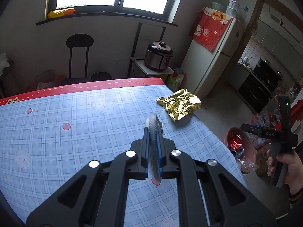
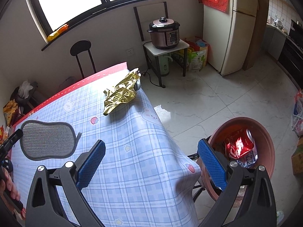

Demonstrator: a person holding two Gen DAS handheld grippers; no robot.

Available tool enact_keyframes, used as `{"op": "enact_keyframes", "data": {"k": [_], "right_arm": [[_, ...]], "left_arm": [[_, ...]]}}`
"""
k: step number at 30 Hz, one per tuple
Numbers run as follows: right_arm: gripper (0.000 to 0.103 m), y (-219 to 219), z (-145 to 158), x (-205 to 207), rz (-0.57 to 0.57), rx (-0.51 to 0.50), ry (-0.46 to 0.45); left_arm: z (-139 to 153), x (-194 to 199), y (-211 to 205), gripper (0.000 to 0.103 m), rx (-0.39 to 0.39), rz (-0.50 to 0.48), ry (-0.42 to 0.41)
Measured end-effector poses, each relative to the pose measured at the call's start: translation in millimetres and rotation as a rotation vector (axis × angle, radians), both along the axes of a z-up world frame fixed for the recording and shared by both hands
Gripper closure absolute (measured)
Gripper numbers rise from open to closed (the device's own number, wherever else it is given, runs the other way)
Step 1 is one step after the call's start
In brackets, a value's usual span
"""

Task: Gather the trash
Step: 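Grasp the gold foil wrapper with the right tool and lift it, then carry the gold foil over the bin and release it with the right tool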

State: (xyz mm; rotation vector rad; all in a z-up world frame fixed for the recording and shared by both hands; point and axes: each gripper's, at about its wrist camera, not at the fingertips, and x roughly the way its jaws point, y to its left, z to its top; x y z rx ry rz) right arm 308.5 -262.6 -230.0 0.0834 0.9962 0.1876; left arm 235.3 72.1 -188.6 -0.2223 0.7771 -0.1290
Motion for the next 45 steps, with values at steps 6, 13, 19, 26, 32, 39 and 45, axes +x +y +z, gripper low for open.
{"op": "enact_keyframes", "data": {"k": [6, 13, 19, 26, 32, 39, 45], "right_arm": [[0.007, 12.1, -8.6, 44.3, 0.032, 0.030, -0.037], [0.007, 42.6, -44.2, 117.3, 0.004, 0.121, -0.016], [0.019, 67.5, -82.0, 154.4, -0.039, 0.121, 0.080], [0.071, 78.0, -95.4, 162.4, -0.047, 0.137, 0.148], [0.079, 87.0, -65.0, 137.7, 0.052, 0.099, 0.067], [0.082, 79.8, -13.0, 84.1, 0.139, 0.065, -0.077], [0.082, 51.8, 17.4, 37.7, 0.155, 0.075, -0.144]], "left_arm": [[1.8, -2.7, 24.5, 0.092, -0.023, 0.061, -0.019], [2.6, -6.5, 54.4, 0.092, -0.059, 0.126, -0.038], [-3.5, -9.9, 73.3, 0.092, -0.073, 0.165, -0.035], [-10.9, -10.9, 85.4, 0.092, -0.073, 0.203, -0.020], [-8.5, -12.5, 82.0, 0.092, -0.071, 0.214, -0.023], [5.8, -21.7, 71.0, 0.092, -0.072, 0.216, -0.033], [28.3, -33.8, 54.4, 0.092, -0.046, 0.203, -0.056]]}}
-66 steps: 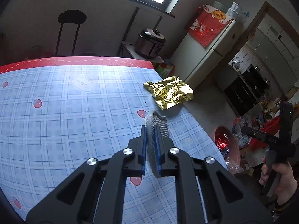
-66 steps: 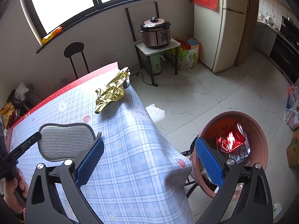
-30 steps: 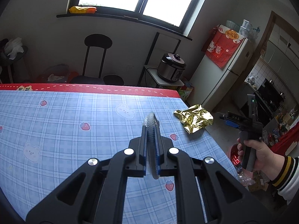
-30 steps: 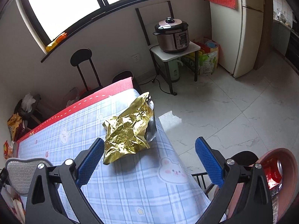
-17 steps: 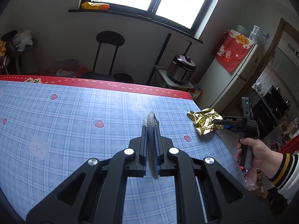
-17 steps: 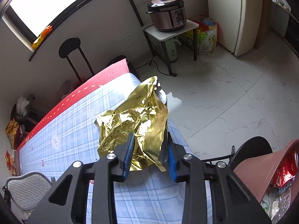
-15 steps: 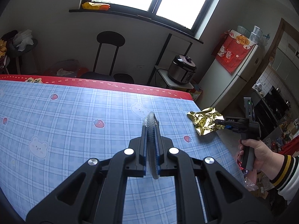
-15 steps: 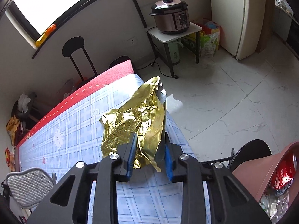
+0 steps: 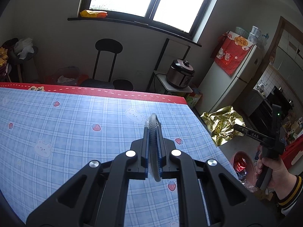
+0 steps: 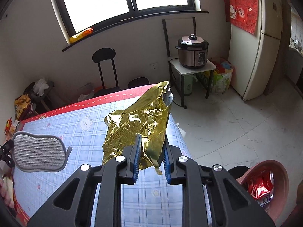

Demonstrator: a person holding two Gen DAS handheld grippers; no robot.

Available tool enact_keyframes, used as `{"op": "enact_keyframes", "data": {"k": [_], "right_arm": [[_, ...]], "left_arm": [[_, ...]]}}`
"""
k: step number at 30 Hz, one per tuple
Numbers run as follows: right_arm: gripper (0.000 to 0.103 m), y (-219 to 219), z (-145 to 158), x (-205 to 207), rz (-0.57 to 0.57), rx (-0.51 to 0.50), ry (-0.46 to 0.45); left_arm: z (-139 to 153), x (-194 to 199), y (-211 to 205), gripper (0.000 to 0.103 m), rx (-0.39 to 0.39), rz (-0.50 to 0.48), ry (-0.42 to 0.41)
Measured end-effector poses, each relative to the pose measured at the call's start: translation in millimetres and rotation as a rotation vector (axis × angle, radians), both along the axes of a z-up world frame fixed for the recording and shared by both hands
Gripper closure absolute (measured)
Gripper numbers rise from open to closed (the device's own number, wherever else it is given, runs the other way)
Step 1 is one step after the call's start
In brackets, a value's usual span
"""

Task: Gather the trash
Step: 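Carry the gold foil over the bin and release it with the right tool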

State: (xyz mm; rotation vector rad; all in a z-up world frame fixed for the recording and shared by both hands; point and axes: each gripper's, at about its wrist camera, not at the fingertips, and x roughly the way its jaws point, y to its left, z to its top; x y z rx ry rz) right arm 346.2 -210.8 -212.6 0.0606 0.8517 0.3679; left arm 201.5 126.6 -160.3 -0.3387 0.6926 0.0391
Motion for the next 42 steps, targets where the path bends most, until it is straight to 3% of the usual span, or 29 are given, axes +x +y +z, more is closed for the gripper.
{"op": "enact_keyframes", "data": {"k": [16, 28, 38, 42], "right_arm": [[0.082, -134.8, 49.4, -87.6, -0.128, 0.024, -0.101], [0.082, -260.0, 56.9, -128.2, -0.335, -0.067, -0.094], [0.082, -289.9, 46.8, -123.5, -0.402, -0.136, -0.061], [0.073, -291.4, 43.7, -117.5, -0.402, -0.117, -0.040]], "left_arm": [[69.5, -29.1, -84.5, 0.092, 0.059, -0.113, -0.089], [81.4, -18.8, -176.3, 0.092, 0.019, -0.283, -0.127], [80.5, -5.3, -221.3, 0.092, 0.013, -0.375, -0.130], [77.8, -0.7, -223.6, 0.092, 0.016, -0.380, -0.124]]}}
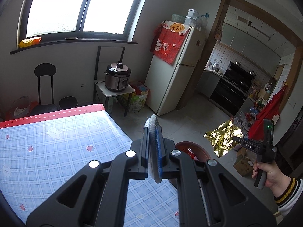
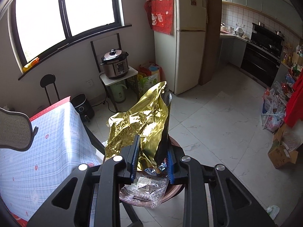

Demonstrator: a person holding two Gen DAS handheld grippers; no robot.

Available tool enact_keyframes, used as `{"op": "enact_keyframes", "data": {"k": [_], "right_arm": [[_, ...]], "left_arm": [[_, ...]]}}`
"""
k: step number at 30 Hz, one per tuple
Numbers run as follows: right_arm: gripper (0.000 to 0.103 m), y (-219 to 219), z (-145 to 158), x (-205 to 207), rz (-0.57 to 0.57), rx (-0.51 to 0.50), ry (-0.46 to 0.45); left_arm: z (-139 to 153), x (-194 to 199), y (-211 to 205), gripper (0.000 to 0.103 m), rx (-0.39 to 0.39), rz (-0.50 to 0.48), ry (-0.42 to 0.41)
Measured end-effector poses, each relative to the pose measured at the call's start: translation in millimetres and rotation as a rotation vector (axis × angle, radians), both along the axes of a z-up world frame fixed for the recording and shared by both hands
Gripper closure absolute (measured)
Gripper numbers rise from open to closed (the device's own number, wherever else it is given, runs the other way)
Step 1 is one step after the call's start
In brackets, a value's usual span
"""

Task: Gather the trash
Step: 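Carry the gold foil over the bin and release it with the right tool, then carry the grey sponge over the bin and release it with the left tool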

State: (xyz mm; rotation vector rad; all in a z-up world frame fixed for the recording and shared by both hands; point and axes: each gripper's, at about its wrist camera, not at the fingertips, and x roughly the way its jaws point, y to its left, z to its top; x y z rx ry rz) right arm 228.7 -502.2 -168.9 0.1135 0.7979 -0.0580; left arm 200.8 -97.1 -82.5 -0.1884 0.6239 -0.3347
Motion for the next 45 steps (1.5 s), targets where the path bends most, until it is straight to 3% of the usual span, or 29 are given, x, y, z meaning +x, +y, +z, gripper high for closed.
{"op": "enact_keyframes", "data": {"k": [4, 6, 11, 18, 27, 40, 41, 42, 43, 45], "right_arm": [[0.040, -0.7, 2.1, -0.6, -0.014, 0.001, -0.014], [0.036, -0.7, 5.7, -2.3, -0.016, 0.009, -0.025], [0.012, 0.6, 15.9, -10.8, -0.023, 0.000, -0.038], [0.006, -5.3, 28.3, -31.5, -0.041, 0.018, -0.040], [0.006, -33.4, 34.5, -63.3, -0.102, 0.014, -0.034], [0.006, -82.6, 22.7, -101.3, -0.207, 0.029, 0.001], [0.006, -85.2, 21.9, -103.8, -0.214, 0.029, 0.003], [0.006, -87.6, 21.3, -106.4, -0.220, 0.030, 0.004], [0.006, -89.4, 21.2, -108.6, -0.226, 0.031, 0.004], [0.006, -91.8, 21.0, -114.3, -0.234, 0.036, 0.002]], "left_arm": [[-2.2, 0.4, -4.9, 0.092, 0.005, -0.010, 0.004], [-1.6, 2.5, -9.3, 0.092, 0.008, -0.020, 0.004], [-0.6, 6.0, -20.8, 0.092, 0.011, -0.057, 0.002], [-0.5, 16.6, -55.6, 0.092, 0.012, -0.138, -0.003], [-17.1, 43.0, -131.8, 0.092, 0.041, -0.258, 0.027], [-38.9, 77.2, -217.4, 0.091, 0.133, -0.317, 0.042], [-38.0, 79.0, -222.4, 0.088, 0.127, -0.327, 0.038], [-35.4, 80.1, -227.2, 0.071, 0.115, -0.339, 0.034], [-32.0, 80.1, -230.6, 0.045, 0.105, -0.346, 0.023], [-21.3, 75.0, -234.4, 0.034, 0.083, -0.361, -0.022]]}}
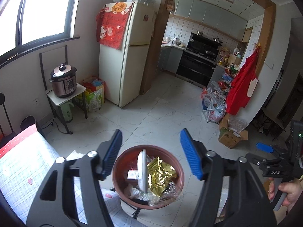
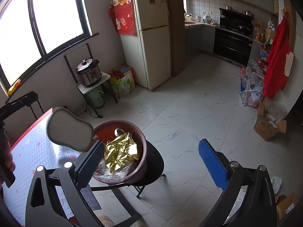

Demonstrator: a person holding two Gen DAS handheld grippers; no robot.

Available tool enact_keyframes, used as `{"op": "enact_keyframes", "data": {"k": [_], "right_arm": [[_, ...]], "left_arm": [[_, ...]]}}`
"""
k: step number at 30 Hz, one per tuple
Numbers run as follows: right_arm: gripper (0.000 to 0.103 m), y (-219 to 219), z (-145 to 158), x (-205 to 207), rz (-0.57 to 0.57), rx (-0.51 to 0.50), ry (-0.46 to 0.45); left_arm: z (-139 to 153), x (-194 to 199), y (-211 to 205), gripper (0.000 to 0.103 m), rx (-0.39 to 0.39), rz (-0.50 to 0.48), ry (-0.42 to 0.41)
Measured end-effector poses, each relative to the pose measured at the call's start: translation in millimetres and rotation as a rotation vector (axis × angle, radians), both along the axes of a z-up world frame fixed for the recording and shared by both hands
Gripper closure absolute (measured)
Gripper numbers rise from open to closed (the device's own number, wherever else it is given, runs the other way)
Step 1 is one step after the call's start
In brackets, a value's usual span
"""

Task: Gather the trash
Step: 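Carry the grey sponge over the bin and release it with the left tool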

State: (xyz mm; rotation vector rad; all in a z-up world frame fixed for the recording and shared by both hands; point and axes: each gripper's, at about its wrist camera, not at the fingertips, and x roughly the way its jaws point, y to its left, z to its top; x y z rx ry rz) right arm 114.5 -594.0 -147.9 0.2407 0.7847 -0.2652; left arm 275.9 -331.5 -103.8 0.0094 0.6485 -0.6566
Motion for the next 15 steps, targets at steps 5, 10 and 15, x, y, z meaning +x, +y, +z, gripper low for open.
{"op": "enact_keyframes", "data": {"k": [5, 10, 15], "right_arm": [[0.006, -4.1, 3.1, -6.0, -0.008, 0.013, -0.009], [0.006, 1.1, 11.1, -5.6, 0.006, 0.019, -0.026], [0.006, 14.2, 26.0, -7.8, 0.044, 0.010, -0.047]], "left_arm": [[21.6, -18.2, -1.3, 0.014, -0.009, -0.029, -0.060], [33.6, -28.8, 15.4, 0.006, -0.020, -0.013, -0.054], [46.2, -42.3, 36.2, 0.006, -0.024, 0.029, -0.053]]}}
